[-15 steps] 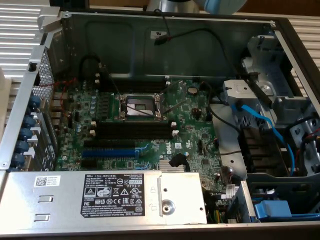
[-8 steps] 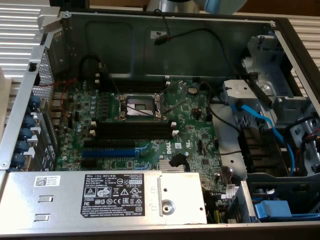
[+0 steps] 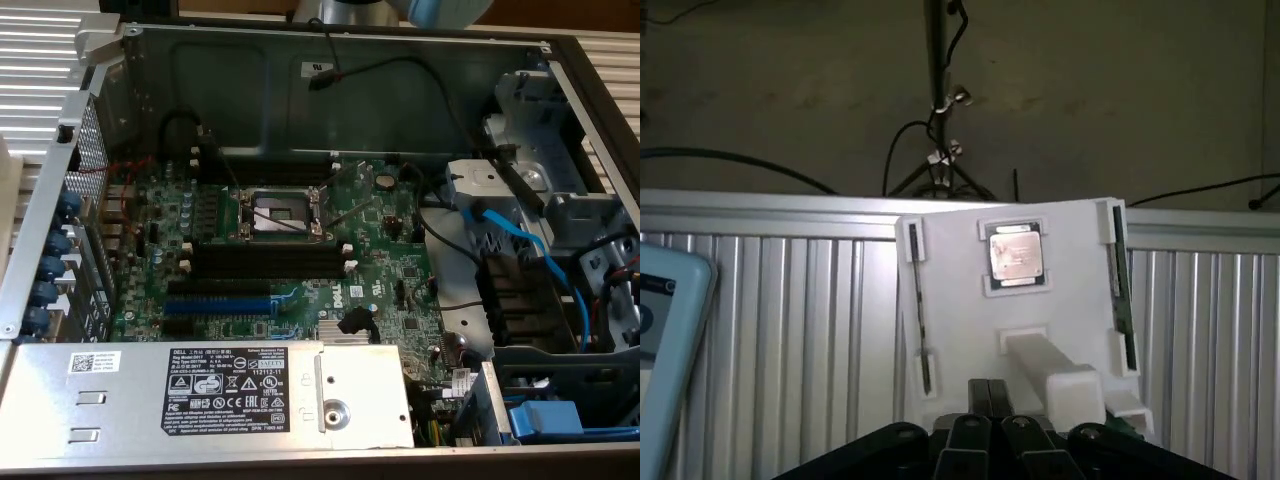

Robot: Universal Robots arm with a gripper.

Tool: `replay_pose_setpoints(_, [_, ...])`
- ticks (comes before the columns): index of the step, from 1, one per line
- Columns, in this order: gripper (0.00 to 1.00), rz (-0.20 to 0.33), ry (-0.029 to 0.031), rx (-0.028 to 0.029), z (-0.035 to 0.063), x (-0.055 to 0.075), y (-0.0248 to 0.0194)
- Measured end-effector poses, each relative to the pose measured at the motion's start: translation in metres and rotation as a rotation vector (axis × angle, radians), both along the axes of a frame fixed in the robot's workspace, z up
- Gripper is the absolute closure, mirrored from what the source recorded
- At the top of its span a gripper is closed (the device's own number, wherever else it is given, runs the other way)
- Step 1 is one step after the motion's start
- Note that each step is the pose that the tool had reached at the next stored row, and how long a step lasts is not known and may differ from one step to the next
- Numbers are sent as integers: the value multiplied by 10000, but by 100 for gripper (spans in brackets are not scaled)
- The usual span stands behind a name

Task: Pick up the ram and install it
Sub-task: 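Reach for the ram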

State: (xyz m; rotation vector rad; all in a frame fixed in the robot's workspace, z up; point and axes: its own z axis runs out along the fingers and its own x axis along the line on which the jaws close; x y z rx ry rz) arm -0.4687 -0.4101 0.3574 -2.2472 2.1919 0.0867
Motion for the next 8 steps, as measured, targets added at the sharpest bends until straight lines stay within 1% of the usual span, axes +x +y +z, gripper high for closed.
replay_pose_setpoints(1, [89, 42, 61, -7, -6, -10, 0])
replay_pose_setpoints(2, [89, 91, 106, -11, -13, -19, -1])
replay_pose_setpoints(4, [89, 214, 167, -13, -32, -26, -1])
replay_pose_setpoints(6, [89, 283, 186, -17, -47, -48, -2])
replay_pose_setpoints(8, [89, 306, 185, -25, -66, -93, -2])
